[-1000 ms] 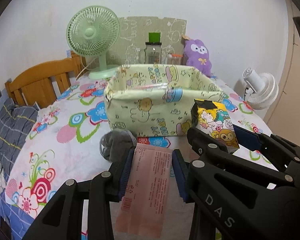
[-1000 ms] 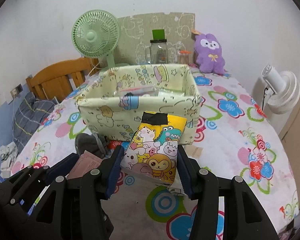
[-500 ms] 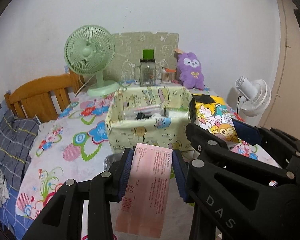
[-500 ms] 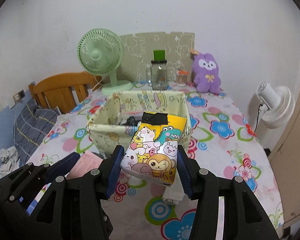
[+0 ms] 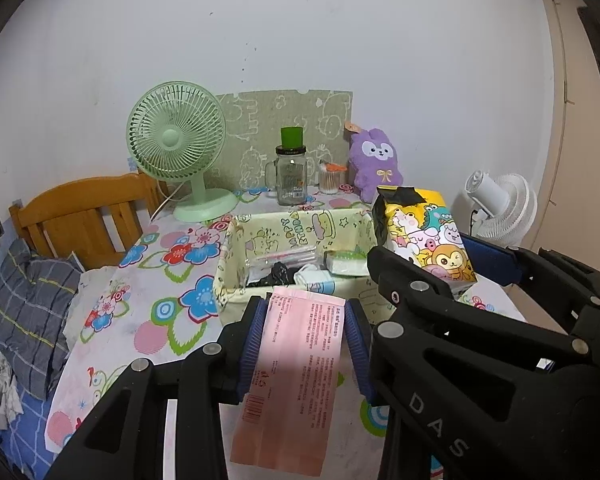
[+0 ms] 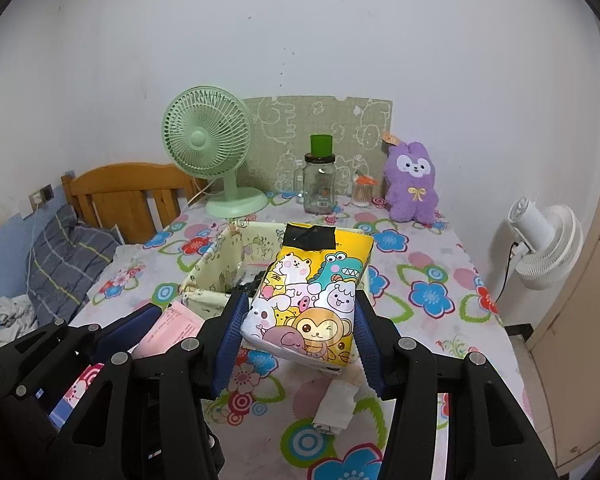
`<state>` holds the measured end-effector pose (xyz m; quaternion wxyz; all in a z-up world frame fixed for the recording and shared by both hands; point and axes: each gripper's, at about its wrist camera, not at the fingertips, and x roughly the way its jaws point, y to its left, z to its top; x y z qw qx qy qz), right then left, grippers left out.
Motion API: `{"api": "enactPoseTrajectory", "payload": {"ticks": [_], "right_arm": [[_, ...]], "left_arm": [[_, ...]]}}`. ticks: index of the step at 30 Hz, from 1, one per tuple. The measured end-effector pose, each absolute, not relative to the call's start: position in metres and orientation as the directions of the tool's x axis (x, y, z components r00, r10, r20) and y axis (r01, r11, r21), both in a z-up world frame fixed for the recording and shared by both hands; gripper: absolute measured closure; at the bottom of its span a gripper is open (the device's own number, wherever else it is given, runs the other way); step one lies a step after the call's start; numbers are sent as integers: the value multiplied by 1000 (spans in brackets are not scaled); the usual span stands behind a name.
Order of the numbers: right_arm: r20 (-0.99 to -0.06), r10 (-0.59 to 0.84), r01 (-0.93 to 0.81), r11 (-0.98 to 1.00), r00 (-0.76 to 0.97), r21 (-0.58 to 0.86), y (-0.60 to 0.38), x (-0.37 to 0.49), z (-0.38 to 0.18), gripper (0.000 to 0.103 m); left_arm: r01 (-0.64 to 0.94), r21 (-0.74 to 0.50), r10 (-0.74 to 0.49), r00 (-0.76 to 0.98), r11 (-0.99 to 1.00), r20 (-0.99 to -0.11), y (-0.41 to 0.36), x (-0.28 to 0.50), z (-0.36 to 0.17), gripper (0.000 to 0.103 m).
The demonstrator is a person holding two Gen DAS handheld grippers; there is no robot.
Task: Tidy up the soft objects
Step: 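Lift the envelope with the left tool while the right tool lifts the tissue pack over the yellow box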
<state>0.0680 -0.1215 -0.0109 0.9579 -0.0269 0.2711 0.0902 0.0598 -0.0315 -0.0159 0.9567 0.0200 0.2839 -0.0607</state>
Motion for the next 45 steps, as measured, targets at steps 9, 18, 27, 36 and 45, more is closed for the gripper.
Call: {"api": "enactPoseTrajectory", "payload": {"ticks": [9, 18, 27, 36, 45], "right_arm": [[-525, 175, -199, 980, 833, 12, -120, 90, -4, 48], [-521, 177, -198, 980, 835, 15, -117, 114, 0, 48], [-529, 179, -192, 981, 830, 31, -118, 139, -2, 48], [-536, 188, -186, 981, 823, 58, -121, 163, -9, 48], [-551, 211, -194, 977, 808, 90, -123, 187, -22, 48]], "left_arm": [[126, 5, -104, 843, 992, -527, -30, 78, -7, 62], [121, -6, -107, 848, 993, -519, -27, 101, -4, 62], [107, -14, -99, 847, 994, -521, -27, 125, -5, 62], [94, -18, -89, 846, 995, -526, -27, 145, -11, 62], [71, -32, -77, 838, 997, -540, -25, 172, -24, 62]]}}
